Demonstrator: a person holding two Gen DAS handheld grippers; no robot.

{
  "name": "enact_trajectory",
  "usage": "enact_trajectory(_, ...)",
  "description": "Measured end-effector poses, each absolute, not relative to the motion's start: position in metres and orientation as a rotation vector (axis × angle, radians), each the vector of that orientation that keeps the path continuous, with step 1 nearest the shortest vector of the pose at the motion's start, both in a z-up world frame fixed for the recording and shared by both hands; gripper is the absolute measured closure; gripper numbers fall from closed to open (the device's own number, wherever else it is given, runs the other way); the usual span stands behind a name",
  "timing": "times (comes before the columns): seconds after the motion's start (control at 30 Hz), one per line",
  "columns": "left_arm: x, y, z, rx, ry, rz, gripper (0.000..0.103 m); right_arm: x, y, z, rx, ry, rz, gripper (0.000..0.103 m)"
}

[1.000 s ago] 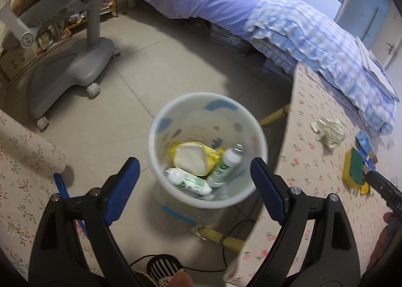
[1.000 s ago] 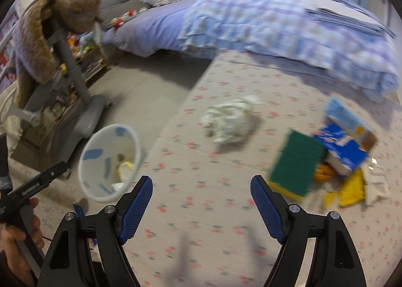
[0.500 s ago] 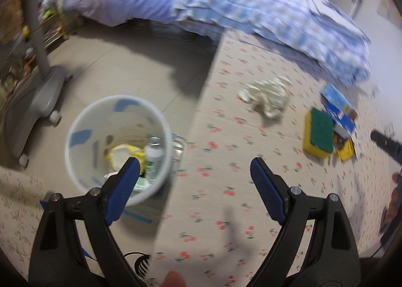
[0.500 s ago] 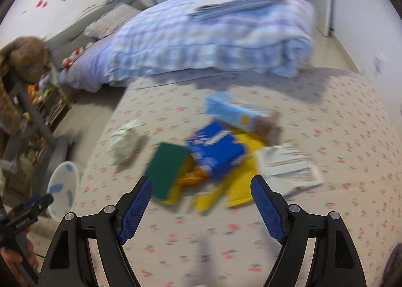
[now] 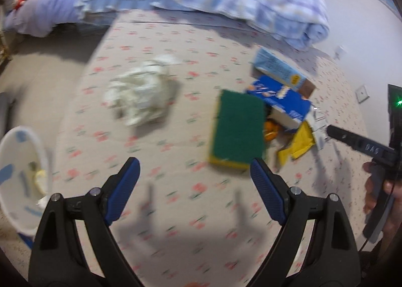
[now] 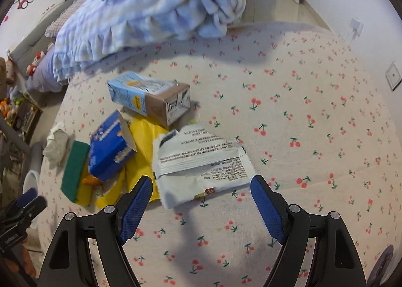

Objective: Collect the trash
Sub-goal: 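Grasp the green sponge with the left tool while the right tool grasps the white wrapper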

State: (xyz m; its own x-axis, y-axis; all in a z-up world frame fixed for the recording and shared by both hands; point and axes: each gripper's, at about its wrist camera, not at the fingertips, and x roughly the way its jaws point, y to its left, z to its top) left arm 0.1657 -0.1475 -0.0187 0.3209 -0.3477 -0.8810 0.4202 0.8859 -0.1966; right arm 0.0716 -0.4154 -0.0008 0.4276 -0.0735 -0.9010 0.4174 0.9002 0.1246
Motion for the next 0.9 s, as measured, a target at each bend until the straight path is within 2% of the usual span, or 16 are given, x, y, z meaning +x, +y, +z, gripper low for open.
enact_trajectory(0.2,0.177,-0.183,-0.033,0.071,1.145,-0.548,0.014,0.083,-0.418,-0.010,0.365,1.078,-0.250,0.017)
enact_trajectory(0.43,0.190,-0.191,-0.051,-0.001,1.199,-0.548,0.021,0.098,-0.421,-0.028,0.322,1.116,-0.268,0.013)
enact_trajectory(0.47,0.190,-0.192,-0.050,0.001,1.191,-0.553,0.023,0.099,-0.421,-0.028,0.317,1.114,-0.269,0.013)
enact_trajectory(0.57,0.188,-0.197,-0.050,0.009,1.191,-0.588,0.038,0.101,-0.418,-0.030,0.294,1.120,-0.273,0.011)
enact_trajectory(0.67,0.185,-0.201,-0.048,0.031,1.182,-0.591,0.042,0.103,-0.417,-0.031,0.280,1.124,-0.270,0.010)
enact_trajectory(0.73,0.183,-0.200,-0.047,0.033,1.175,-0.589,0.043,0.102,-0.416,-0.031,0.273,1.138,-0.275,0.013)
enact_trajectory(0.9,0.181,-0.194,-0.041,0.031,1.158,-0.578,0.044,0.098,-0.422,-0.026,0.324,1.141,-0.283,0.034)
